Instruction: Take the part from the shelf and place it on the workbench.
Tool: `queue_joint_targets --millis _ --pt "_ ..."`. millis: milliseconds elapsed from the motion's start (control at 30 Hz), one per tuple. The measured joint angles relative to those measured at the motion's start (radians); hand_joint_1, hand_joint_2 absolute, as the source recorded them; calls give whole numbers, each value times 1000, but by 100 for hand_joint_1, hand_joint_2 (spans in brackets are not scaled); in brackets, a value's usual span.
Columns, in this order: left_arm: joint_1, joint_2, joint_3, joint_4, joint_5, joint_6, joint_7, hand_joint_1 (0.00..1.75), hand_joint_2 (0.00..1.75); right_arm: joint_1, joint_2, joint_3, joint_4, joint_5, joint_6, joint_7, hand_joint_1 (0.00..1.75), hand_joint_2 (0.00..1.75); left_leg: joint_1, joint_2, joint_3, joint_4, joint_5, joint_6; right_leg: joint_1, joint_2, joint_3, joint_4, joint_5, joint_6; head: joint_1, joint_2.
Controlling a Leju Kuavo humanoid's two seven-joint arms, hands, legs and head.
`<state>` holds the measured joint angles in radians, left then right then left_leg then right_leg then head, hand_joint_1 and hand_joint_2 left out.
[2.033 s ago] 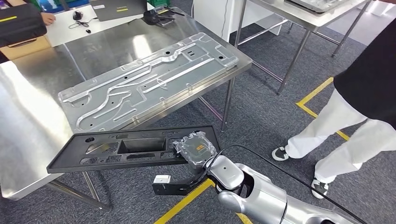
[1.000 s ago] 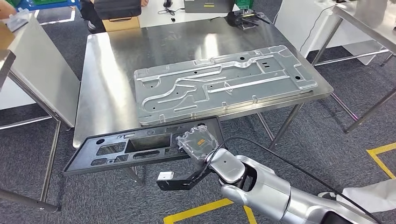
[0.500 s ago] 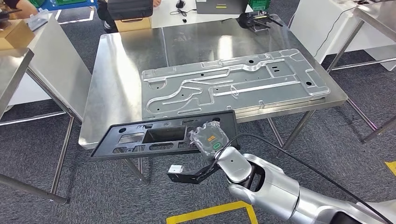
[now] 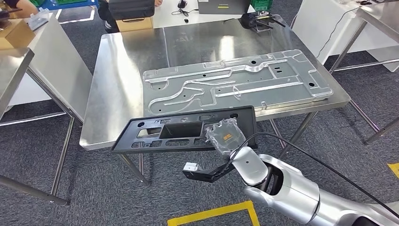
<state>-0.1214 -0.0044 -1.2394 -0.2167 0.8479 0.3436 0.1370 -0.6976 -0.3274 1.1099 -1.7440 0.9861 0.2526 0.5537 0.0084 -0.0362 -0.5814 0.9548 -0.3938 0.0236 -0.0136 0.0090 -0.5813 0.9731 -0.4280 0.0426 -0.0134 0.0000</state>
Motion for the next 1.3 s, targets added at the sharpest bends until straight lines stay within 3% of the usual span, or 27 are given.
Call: queue_joint_targets --millis 900,1300 --pt "-1 -7 0 0 -7 9 17 0 175 1 -21 -5 -68 169 14 -34 175 175 -3 0 0 0 0 0 -4 0 0 0 0 0 0 0" --pt "-2 -7 0 0 -23 10 18 0 175 5 -21 -5 -70 175 -1 -45 175 175 -3 0 0 0 0 0 -4 0 0 0 0 0 0 0"
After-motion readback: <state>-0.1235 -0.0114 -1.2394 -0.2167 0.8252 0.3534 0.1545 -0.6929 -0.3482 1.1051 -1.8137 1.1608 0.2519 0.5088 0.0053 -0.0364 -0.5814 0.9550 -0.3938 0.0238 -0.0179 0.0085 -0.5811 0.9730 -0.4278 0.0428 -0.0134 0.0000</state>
